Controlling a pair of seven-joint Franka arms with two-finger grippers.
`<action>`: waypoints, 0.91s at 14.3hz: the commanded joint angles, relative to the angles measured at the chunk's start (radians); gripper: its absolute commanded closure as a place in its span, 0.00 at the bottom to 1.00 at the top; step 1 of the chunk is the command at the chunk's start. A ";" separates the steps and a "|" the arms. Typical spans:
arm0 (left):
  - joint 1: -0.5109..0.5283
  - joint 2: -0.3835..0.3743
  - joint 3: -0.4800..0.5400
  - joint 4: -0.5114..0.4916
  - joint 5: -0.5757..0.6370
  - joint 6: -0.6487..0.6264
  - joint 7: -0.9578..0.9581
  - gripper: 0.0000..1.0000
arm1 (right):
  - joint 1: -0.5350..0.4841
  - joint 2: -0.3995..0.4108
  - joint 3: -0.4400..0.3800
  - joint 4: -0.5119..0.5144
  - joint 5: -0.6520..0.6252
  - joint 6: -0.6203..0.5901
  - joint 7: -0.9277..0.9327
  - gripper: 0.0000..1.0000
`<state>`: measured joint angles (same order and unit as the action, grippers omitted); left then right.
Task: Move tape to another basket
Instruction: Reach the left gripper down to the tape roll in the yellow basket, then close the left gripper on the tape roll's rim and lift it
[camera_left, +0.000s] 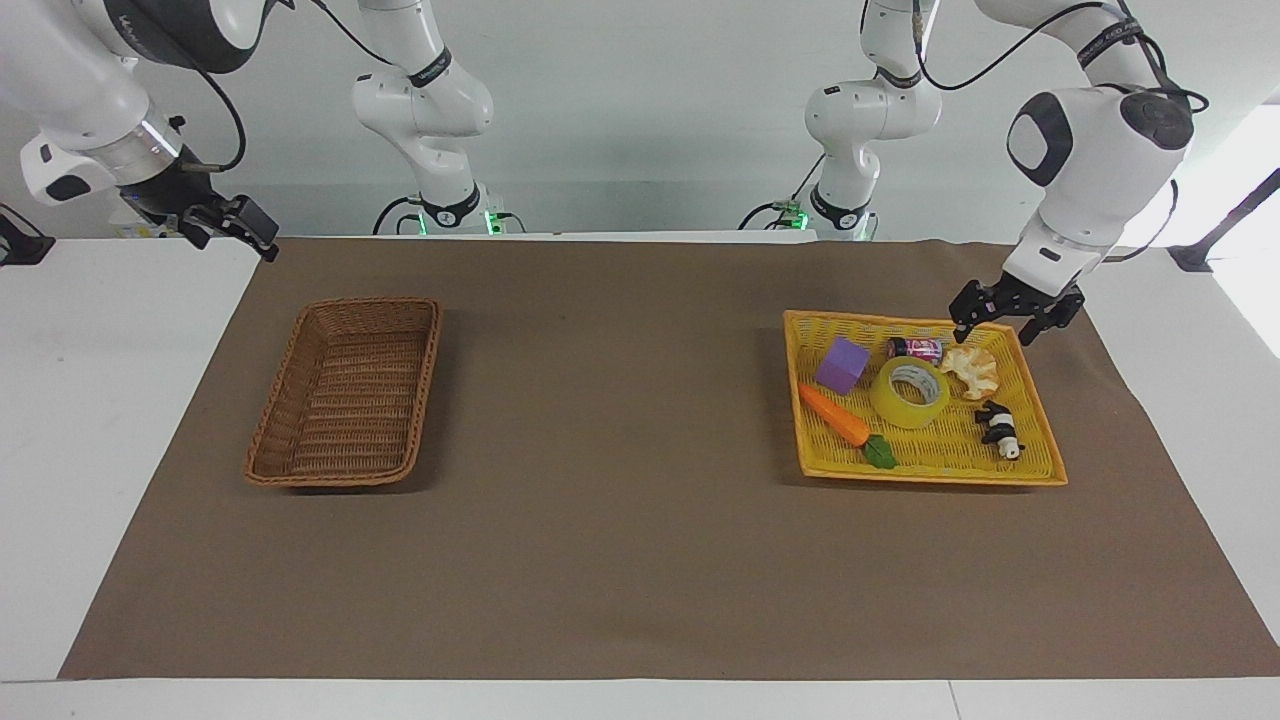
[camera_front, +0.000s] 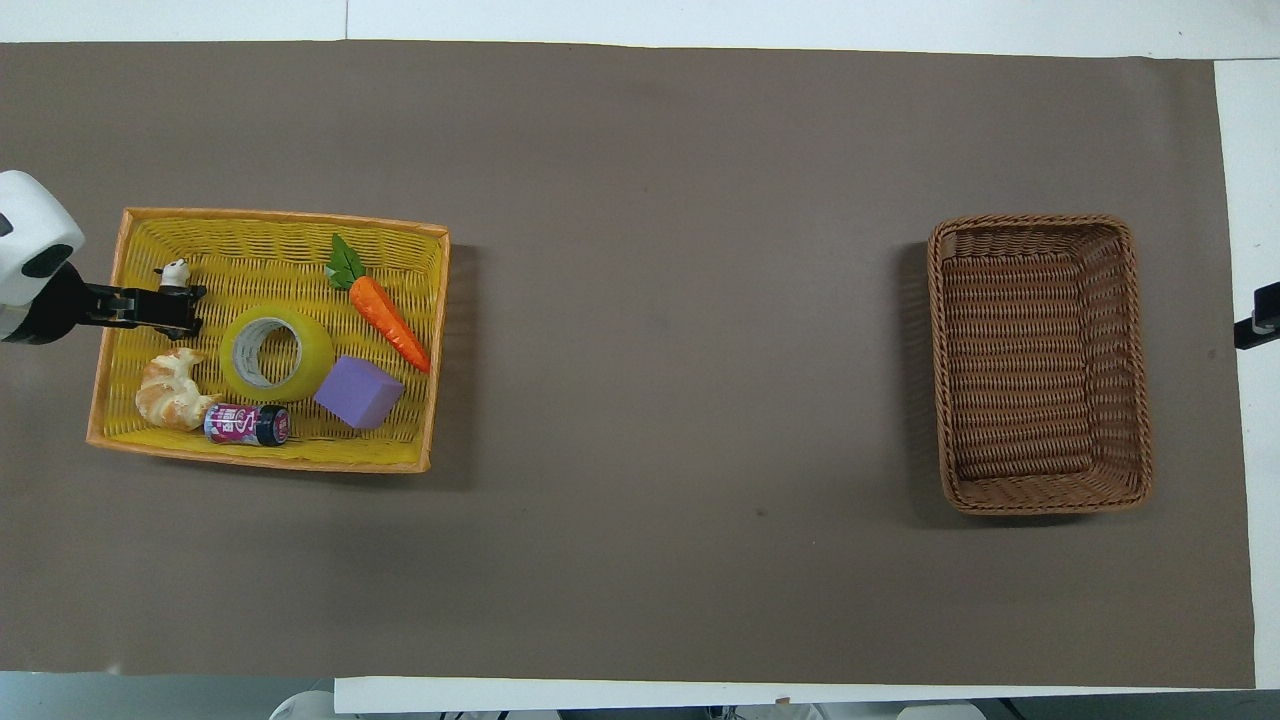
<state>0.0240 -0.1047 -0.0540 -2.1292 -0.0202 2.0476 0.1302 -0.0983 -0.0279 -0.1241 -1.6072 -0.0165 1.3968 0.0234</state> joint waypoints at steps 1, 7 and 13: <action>0.002 0.008 -0.001 -0.075 0.017 0.071 -0.014 0.00 | 0.000 -0.021 0.000 -0.022 -0.008 -0.002 -0.017 0.00; -0.009 0.079 -0.003 -0.176 0.017 0.272 -0.119 0.04 | 0.000 -0.021 0.000 -0.022 -0.008 -0.002 -0.017 0.00; -0.009 0.115 -0.003 -0.183 0.017 0.298 -0.181 0.20 | 0.000 -0.021 0.000 -0.022 -0.008 -0.002 -0.017 0.00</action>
<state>0.0198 -0.0005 -0.0581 -2.2972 -0.0202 2.3080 -0.0136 -0.0983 -0.0279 -0.1241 -1.6072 -0.0165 1.3968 0.0234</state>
